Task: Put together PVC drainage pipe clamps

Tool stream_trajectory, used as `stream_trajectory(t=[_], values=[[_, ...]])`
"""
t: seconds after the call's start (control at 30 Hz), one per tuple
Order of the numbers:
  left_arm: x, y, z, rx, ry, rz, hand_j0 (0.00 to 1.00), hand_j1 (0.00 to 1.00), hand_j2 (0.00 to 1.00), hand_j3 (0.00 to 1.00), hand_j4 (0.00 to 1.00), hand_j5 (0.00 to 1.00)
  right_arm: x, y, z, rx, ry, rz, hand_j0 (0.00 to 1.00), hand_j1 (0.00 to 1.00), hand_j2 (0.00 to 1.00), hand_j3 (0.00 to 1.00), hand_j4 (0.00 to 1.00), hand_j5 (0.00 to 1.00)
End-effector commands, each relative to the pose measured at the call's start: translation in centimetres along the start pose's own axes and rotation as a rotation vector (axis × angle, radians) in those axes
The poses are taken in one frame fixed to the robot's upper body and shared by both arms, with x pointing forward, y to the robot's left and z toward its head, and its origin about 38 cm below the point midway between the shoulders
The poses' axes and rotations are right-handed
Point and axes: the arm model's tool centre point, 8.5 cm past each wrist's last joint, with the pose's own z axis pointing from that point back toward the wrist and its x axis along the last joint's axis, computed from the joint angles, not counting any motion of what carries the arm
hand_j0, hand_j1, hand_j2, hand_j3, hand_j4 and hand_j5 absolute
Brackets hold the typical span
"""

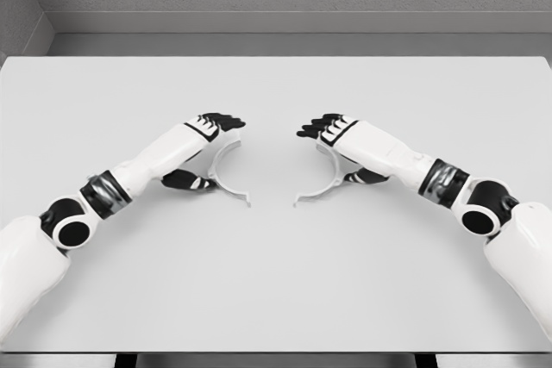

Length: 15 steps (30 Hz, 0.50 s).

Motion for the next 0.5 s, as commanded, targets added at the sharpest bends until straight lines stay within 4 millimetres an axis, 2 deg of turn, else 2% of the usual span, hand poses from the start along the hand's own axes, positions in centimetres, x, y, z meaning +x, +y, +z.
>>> stream_trajectory(t=[0.0, 0.1, 0.47], values=[[-0.4, 0.1, 0.3, 0.004, 0.012, 0.004, 1.00, 1.00, 1.00, 1.00, 1.00, 1.00, 0.3, 0.0, -0.3, 0.001, -0.011, -0.004, 1.00, 1.00, 1.00, 1.00, 1.00, 1.00], [-0.9, 0.8, 0.7, 0.000, 0.024, -0.015, 1.00, 1.00, 1.00, 1.00, 1.00, 1.00, 0.7, 0.1, -0.8, -0.007, -0.021, -0.012, 1.00, 1.00, 1.00, 1.00, 1.00, 1.00], [-1.3, 0.7, 0.9, -0.005, 0.035, -0.013, 1.00, 1.00, 1.00, 1.00, 1.00, 1.00, 1.3, -0.1, -2.3, -0.012, -0.045, -0.014, 1.00, 1.00, 1.00, 1.00, 1.00, 1.00]])
